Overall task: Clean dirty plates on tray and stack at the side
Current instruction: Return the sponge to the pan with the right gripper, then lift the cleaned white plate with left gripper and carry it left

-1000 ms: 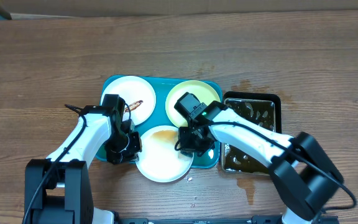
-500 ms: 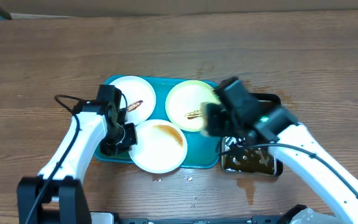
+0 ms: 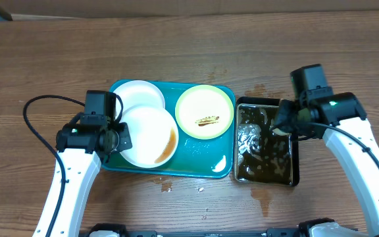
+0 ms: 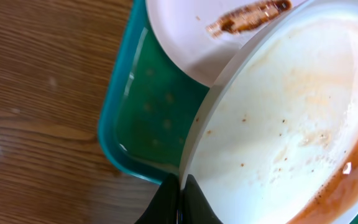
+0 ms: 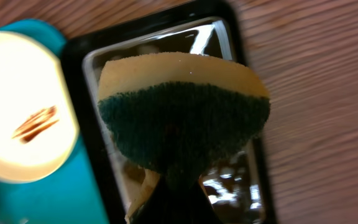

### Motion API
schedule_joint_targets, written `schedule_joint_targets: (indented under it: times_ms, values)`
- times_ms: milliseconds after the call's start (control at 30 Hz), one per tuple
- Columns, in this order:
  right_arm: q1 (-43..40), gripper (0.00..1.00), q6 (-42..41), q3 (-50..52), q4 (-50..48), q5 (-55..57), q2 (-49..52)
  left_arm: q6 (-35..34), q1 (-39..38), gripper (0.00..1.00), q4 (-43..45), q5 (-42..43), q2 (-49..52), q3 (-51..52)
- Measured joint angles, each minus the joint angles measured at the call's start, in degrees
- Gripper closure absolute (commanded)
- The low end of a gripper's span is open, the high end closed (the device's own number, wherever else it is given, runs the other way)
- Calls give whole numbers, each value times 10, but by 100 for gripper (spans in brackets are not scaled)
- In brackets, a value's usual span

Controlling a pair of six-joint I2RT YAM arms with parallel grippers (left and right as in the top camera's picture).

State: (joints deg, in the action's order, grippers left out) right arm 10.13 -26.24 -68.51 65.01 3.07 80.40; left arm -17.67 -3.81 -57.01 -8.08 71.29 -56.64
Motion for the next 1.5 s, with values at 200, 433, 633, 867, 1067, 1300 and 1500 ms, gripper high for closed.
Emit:
schedule_joint_targets:
  times_ms: [200,433,633,867,1067,1300,1500]
  values:
    - [-19,96,27,1,1,20,20,-3,-47,96,10,-87,-2,0]
    - [-19,96,58,15,-11,17,84,-4,-170,96,20,-215,-2,0]
    - [-19,96,91,35,-61,-37,126,19,-253,96,23,-320,-2,0]
    - [-19,96,109,43,-74,-72,137,122,-324,96,76,-416,-2,0]
    - [-19,96,113,43,-73,-77,137,162,-340,96,86,-439,-2,0]
    - [-19,96,113,43,-74,-78,137,169,-340,96,86,-445,-2,0]
    - [-19,96,113,43,-74,-78,137,169,-340,96,82,-447,-2,0]
